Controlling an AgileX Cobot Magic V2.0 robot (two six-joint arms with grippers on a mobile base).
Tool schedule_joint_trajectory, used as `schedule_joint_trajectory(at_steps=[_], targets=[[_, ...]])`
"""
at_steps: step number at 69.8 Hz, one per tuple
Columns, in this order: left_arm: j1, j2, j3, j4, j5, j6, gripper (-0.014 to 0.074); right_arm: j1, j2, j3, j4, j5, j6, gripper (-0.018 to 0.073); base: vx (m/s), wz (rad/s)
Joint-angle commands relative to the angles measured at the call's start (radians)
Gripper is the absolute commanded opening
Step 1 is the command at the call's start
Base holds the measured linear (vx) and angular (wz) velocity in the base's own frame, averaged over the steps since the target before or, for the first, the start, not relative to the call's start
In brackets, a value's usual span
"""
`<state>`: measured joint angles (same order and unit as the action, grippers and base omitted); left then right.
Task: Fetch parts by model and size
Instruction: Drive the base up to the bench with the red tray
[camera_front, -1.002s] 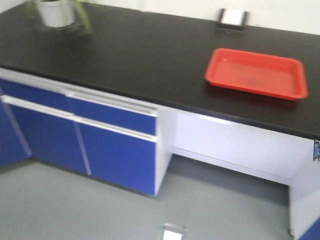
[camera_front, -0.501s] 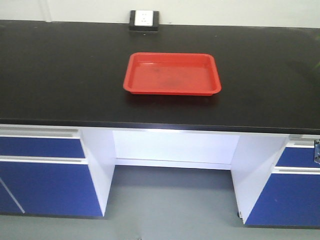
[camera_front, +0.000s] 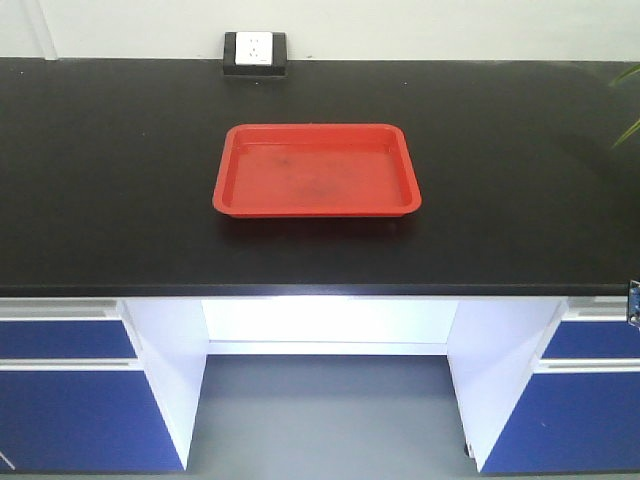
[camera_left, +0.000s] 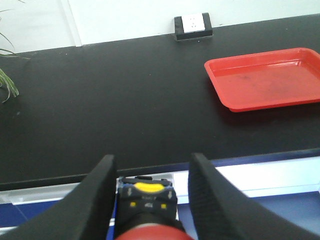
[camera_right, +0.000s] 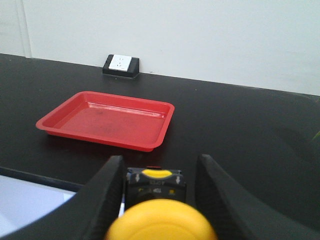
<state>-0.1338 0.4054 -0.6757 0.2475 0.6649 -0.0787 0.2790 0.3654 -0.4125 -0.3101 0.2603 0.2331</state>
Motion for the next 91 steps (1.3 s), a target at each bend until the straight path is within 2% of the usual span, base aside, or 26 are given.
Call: schedule_joint_trajectory(at_steps=[1,91], targets=[[-0.002,0.013,-0.025,0.007,-0.073,-0.002,-0.0006,0.000,0.005,-0.027,-0.012,-0.084,0.002,-0.0009,0.19,0.01],[-0.002,0.013,-0.025,0.007,-0.073,-0.002,-0.0006,0.000,0.005,-0.027,-0.012,-0.084,0.002,-0.0009,0.18,0.02]])
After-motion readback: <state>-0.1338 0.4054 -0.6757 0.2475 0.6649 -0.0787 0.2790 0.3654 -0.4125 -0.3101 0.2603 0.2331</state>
